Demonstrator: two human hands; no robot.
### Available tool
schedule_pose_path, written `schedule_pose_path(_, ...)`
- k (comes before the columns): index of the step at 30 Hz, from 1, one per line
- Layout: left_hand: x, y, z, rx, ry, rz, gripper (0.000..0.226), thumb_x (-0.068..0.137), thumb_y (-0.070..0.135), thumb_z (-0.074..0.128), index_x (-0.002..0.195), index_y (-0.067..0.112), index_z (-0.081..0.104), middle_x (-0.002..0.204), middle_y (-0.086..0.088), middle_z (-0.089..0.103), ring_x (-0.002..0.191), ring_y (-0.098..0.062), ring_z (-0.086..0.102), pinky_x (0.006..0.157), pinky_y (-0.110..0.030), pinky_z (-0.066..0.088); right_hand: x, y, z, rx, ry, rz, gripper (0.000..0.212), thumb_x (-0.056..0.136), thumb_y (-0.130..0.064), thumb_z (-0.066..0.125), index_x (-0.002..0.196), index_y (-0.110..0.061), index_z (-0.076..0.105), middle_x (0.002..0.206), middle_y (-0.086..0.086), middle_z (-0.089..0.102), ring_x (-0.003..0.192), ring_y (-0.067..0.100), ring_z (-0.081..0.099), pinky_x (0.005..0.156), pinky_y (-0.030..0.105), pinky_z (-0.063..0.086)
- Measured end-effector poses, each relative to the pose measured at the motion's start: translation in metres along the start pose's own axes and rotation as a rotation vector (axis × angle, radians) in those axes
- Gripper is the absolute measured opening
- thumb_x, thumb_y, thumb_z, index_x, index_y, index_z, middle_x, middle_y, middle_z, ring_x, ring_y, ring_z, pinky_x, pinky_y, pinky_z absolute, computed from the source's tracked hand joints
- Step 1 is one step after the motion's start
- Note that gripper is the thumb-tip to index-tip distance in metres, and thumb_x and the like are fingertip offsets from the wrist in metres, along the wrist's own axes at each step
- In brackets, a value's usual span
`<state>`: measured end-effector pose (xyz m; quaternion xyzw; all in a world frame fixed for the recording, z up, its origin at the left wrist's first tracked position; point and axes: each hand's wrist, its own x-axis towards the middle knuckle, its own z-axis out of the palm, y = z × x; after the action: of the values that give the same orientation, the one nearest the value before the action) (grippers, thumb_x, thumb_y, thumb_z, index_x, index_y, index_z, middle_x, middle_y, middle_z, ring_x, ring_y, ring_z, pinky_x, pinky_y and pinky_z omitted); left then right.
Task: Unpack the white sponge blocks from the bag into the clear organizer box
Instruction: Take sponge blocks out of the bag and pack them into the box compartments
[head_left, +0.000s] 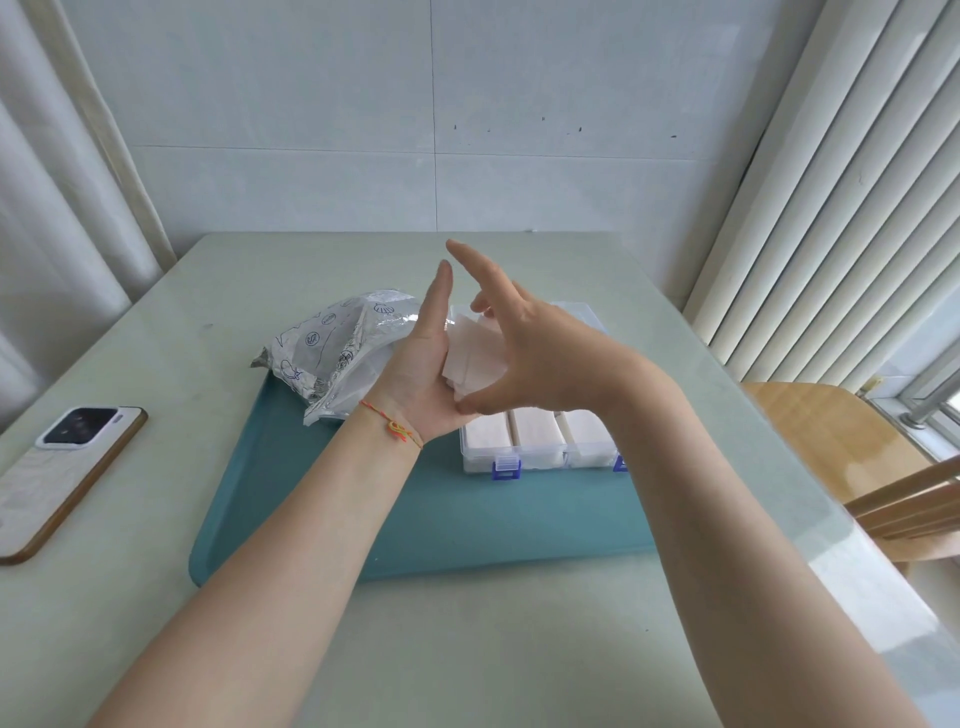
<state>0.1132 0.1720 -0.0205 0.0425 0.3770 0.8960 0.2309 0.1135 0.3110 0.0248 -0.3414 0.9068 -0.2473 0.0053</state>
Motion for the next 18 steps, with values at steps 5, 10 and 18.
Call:
schedule_pose_path(5, -0.0037, -0.0002, 0.0046, -0.014, 0.084, -0.001, 0.064, 0.092, 0.072, 0.034, 0.118, 0.017, 0.053, 0.101, -0.006, 0.067, 0.089, -0.021, 0.070, 0.075, -0.030, 0.057, 0.0000, 0.0003, 0.0015, -0.096, -0.003, 0.023, 0.124, 0.066, -0.039, 0.083, 0.151, -0.044, -0.007, 0.118, 0.007, 0.051, 0.106, 0.029, 0.052, 0.087, 0.032, 0.039)
schedule_pose_path(10, -0.0028, 0.0026, 0.0037, -0.054, 0.095, 0.006, 0.063, 0.088, 0.070, 0.043, 0.131, 0.025, 0.049, 0.117, -0.003, 0.064, 0.101, -0.022, 0.067, 0.083, -0.034, 0.056, 0.0015, -0.0017, 0.0005, -0.135, 0.074, 0.002, 0.111, 0.075, -0.034, 0.075, 0.153, -0.040, -0.004, 0.116, 0.006, 0.052, 0.096, 0.023, 0.052, 0.093, 0.038, 0.042)
schedule_pose_path(18, 0.0008, 0.0001, 0.0026, -0.055, 0.120, -0.018, 0.045, 0.091, 0.061, 0.049, 0.124, 0.031, 0.047, 0.123, 0.004, 0.056, 0.113, -0.020, 0.058, 0.090, -0.040, 0.053, 0.0007, -0.0028, -0.0014, -0.066, 0.026, 0.001, 0.107, 0.078, -0.030, 0.074, 0.154, -0.037, 0.000, 0.116, -0.005, 0.050, 0.090, 0.013, 0.045, 0.081, 0.028, 0.037)
